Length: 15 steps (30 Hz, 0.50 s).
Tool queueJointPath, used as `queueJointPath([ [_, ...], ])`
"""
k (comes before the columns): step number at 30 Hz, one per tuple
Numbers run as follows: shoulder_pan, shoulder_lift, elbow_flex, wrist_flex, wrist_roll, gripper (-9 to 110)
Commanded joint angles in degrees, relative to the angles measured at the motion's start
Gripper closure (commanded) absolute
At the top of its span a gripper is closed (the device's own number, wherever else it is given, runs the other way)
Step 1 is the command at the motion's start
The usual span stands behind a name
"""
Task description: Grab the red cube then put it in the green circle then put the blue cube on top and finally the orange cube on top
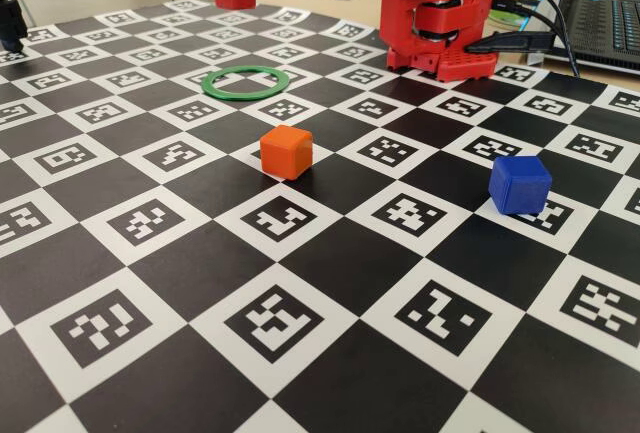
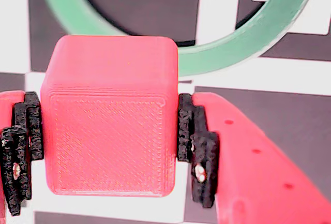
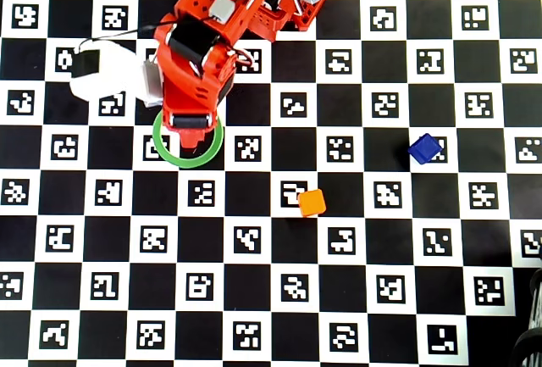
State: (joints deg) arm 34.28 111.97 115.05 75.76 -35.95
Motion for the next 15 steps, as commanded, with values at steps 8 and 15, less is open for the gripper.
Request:
queueJointPath([
  [8,2.02,2.11,9.67,-10.72,-2.72,94],
  [15,3.87,0.0,13.1,-17.84,-4.22,94],
])
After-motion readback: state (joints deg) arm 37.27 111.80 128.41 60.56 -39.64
